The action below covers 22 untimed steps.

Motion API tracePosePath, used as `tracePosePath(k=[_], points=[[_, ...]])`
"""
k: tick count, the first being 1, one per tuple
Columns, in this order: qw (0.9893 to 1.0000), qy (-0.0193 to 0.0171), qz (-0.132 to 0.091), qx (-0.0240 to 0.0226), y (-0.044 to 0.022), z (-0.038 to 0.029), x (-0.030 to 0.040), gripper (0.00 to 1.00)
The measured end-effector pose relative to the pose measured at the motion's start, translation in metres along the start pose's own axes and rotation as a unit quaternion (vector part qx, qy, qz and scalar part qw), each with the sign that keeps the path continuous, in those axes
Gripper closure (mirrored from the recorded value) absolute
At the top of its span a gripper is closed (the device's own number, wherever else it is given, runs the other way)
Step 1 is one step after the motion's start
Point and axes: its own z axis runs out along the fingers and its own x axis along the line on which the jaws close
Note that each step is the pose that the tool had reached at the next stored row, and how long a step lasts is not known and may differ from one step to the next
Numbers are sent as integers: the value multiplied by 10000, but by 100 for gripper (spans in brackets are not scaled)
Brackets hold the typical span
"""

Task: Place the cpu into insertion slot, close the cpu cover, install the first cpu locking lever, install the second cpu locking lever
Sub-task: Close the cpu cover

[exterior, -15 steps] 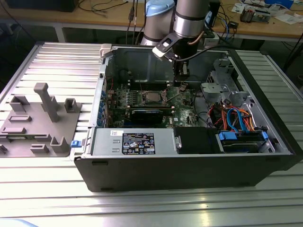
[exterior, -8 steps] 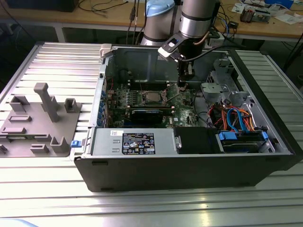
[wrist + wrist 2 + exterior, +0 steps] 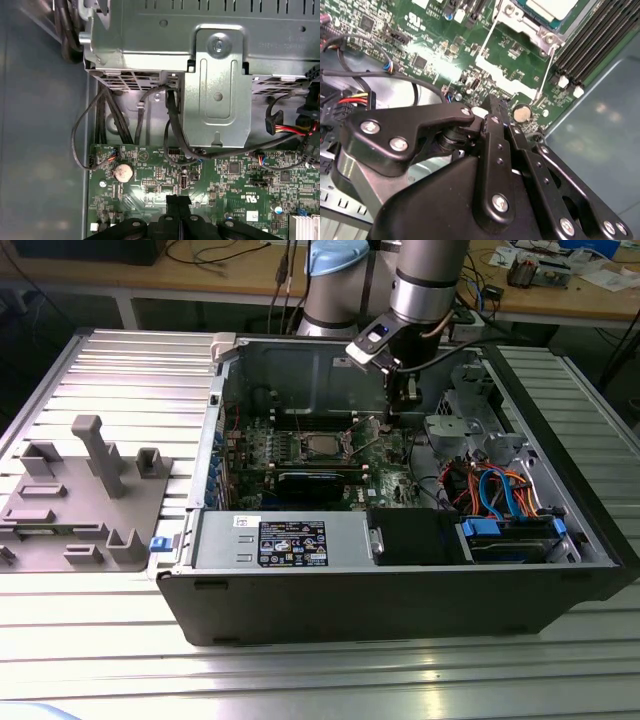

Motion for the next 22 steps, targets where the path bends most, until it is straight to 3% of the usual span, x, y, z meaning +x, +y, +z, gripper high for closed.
tracePosePath(k=[6,12,22], points=[[10000,0,0,5,9,90,3,89],[10000,11,-1,59,-1,95,4,89],[9999,57,-4,100,-68,94,6,89]])
